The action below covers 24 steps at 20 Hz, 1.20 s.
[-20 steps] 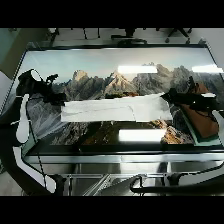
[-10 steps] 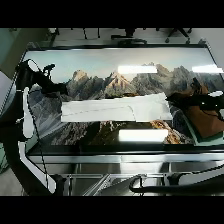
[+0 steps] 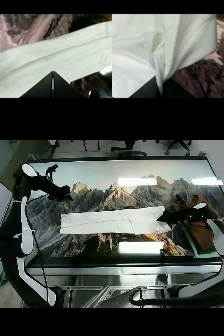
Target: Fold the shirts.
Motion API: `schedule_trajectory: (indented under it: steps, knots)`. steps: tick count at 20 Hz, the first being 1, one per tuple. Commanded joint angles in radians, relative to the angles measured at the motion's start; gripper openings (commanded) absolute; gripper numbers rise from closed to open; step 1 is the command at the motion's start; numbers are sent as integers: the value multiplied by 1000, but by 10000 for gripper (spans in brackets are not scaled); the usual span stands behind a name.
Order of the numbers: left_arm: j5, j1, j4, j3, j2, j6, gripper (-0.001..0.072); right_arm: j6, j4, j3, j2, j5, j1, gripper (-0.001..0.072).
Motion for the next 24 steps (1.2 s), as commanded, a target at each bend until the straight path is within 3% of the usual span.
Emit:
schedule_trajectory:
  steps: [1,7,14,19,24]
  knots:
    - [123,-117,-32,-85,5,8,13,17,-1,31,16,17,13,30]
    - [467,-449,-32,-215,-103,9,13,103,30,208,169,206,14,30]
    - [549,-710,-32,63,-367,7,13,198,105,450,246,370,14,30]
    - [515,-679,-32,80,-296,7,13,208,105,454,258,394,14,29]
    - [321,-441,-32,80,15,7,13,228,105,453,255,357,85,30]
